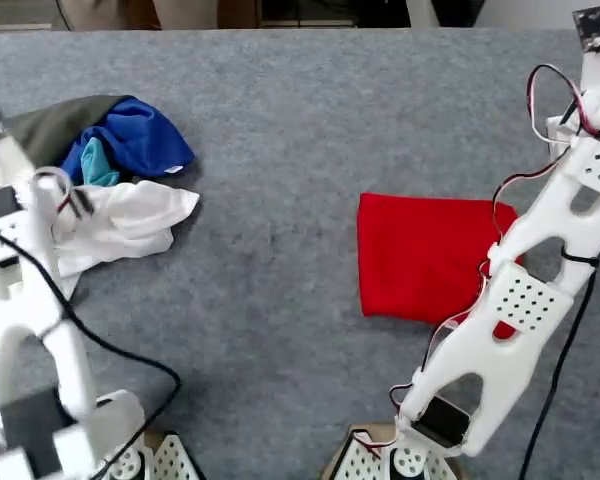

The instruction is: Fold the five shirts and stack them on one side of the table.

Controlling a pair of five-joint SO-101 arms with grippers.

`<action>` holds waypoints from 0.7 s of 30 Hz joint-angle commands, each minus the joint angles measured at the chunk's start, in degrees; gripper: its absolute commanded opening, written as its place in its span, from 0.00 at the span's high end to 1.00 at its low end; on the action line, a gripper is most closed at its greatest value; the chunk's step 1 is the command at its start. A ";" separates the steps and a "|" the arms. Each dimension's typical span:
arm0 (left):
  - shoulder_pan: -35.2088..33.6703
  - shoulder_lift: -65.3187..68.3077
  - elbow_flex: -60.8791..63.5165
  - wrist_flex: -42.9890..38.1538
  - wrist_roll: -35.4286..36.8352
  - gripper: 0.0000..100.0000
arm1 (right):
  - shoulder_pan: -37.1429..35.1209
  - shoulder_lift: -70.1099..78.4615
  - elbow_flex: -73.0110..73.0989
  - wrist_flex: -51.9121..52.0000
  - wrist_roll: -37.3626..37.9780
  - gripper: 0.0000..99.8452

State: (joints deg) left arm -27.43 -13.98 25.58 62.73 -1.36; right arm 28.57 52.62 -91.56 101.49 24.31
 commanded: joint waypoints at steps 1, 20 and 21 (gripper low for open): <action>-3.34 9.01 0.18 -4.84 -0.53 0.79 | -1.89 -4.79 3.82 1.05 -3.34 1.00; 24.97 -11.12 -28.22 27.52 4.75 0.98 | -8.22 -16.04 19.65 0.97 -3.52 1.00; 29.98 -13.93 -27.60 27.43 5.36 0.98 | -8.22 -16.04 19.65 0.97 -3.52 1.00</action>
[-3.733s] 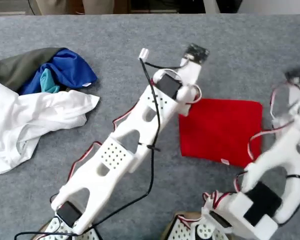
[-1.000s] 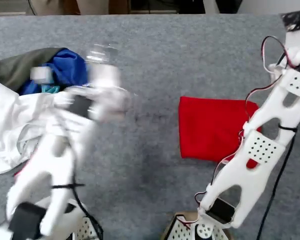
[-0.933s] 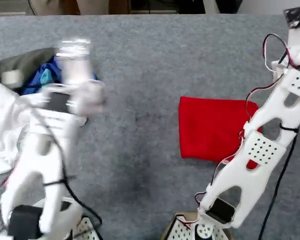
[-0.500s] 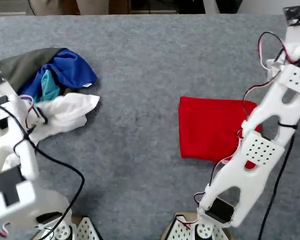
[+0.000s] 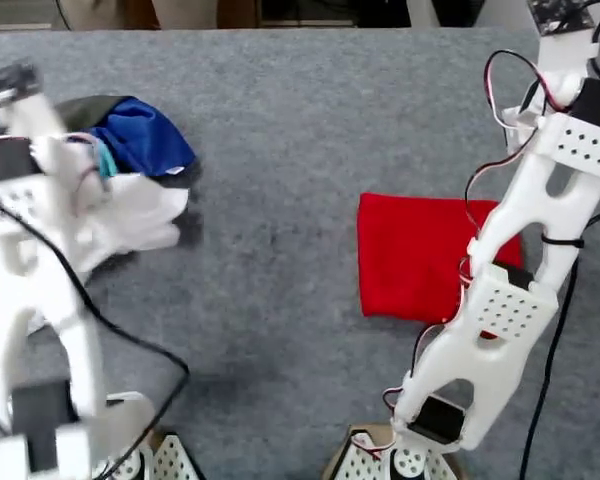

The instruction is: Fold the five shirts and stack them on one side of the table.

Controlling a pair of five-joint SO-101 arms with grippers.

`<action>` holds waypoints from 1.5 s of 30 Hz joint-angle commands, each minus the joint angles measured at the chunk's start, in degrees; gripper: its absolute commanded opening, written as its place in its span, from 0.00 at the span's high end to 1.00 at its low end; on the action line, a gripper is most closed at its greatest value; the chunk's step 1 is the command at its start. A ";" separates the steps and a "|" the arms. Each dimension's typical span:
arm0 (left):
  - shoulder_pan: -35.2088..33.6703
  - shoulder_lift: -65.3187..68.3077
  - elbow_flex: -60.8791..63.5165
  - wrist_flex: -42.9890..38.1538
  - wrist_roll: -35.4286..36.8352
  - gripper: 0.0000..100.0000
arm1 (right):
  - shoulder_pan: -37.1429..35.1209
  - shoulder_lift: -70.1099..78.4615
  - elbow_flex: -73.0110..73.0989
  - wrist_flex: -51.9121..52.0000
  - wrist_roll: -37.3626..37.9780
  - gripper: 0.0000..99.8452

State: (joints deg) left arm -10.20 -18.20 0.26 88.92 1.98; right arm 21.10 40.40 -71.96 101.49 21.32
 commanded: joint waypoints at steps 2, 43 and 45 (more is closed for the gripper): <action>24.09 -14.20 -0.88 -0.18 2.02 0.98 | -0.66 -3.91 0.04 0.97 -0.53 1.00; -28.04 -16.48 41.41 -10.99 -10.20 0.73 | -41.10 -66.07 115.03 -29.80 32.44 0.78; -28.04 -16.48 41.41 -9.49 -10.37 0.73 | -41.10 -62.90 115.82 -34.73 30.07 0.78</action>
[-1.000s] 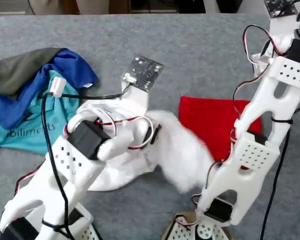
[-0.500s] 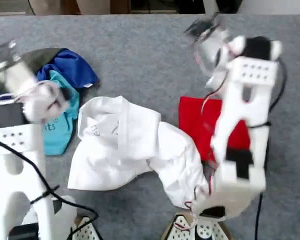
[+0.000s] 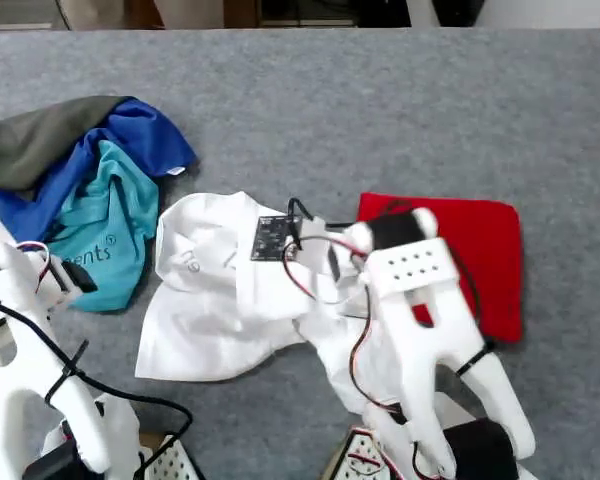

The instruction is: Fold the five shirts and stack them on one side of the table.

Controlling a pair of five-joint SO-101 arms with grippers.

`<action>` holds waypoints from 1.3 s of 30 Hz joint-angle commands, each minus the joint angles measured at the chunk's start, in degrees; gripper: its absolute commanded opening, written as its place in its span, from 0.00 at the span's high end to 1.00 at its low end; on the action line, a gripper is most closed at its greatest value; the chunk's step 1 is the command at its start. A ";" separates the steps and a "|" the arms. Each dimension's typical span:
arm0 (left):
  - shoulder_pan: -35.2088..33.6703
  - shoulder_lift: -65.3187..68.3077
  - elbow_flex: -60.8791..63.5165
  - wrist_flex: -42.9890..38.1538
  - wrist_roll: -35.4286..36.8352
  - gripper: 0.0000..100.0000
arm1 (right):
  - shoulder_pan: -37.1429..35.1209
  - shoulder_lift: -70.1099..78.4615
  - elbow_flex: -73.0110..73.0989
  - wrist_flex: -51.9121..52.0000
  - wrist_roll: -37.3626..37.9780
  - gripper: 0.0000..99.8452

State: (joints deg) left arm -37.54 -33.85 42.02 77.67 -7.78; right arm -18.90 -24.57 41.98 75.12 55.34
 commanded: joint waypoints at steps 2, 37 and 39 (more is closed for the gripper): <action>-0.70 -0.84 -0.70 2.90 -0.62 0.73 | -1.10 6.46 0.92 -10.29 -6.15 0.78; 25.14 -0.84 -6.86 5.45 10.20 0.73 | 7.60 55.87 -92.35 22.24 -29.80 0.74; 28.57 -0.84 -7.56 5.01 11.69 0.73 | 10.51 55.96 -96.31 27.08 -28.22 0.72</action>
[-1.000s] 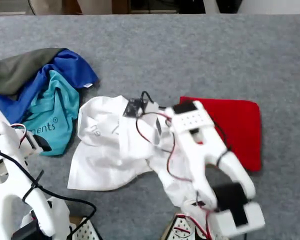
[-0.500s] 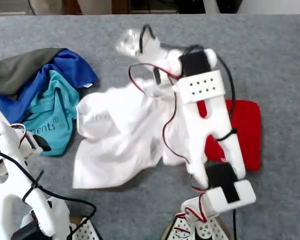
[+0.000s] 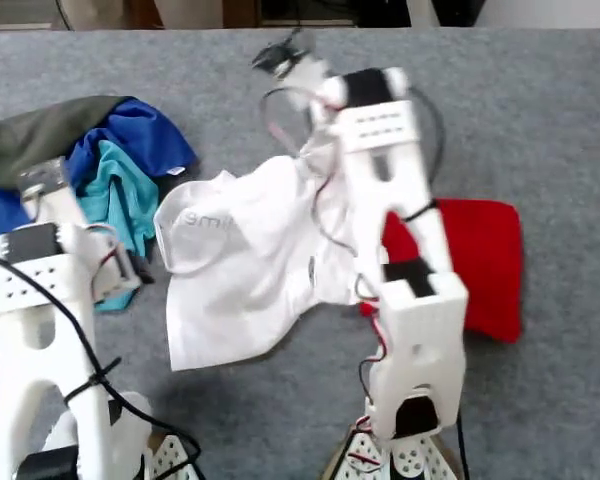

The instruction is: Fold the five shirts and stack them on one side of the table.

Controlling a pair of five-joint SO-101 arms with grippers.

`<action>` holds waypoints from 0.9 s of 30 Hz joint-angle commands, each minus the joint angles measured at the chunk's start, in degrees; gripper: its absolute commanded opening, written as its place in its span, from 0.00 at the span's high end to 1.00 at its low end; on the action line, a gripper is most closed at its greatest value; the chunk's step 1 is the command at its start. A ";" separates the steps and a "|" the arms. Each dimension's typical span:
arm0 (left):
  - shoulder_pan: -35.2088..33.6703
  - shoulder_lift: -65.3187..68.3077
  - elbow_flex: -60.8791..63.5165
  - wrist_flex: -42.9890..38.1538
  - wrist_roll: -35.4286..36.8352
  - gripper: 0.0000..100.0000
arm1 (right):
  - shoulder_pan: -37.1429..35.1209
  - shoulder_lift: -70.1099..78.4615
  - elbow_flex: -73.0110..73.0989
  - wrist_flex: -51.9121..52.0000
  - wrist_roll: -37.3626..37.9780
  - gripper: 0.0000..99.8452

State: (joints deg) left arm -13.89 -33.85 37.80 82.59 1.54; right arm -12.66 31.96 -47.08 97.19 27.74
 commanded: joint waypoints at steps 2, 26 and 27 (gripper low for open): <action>8.35 -0.31 -2.64 -2.29 3.96 0.73 | 6.73 -1.45 -6.90 5.36 -1.32 0.76; 35.87 10.95 -2.90 -24.26 23.56 0.73 | 23.96 -35.82 56.22 -15.56 -1.76 0.97; 35.87 13.32 -4.40 -24.26 23.74 0.73 | 24.13 -36.79 57.71 -16.44 -1.67 0.97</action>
State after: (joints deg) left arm 21.19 -24.79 38.51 59.12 23.52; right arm 10.11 -0.13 6.99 83.82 26.51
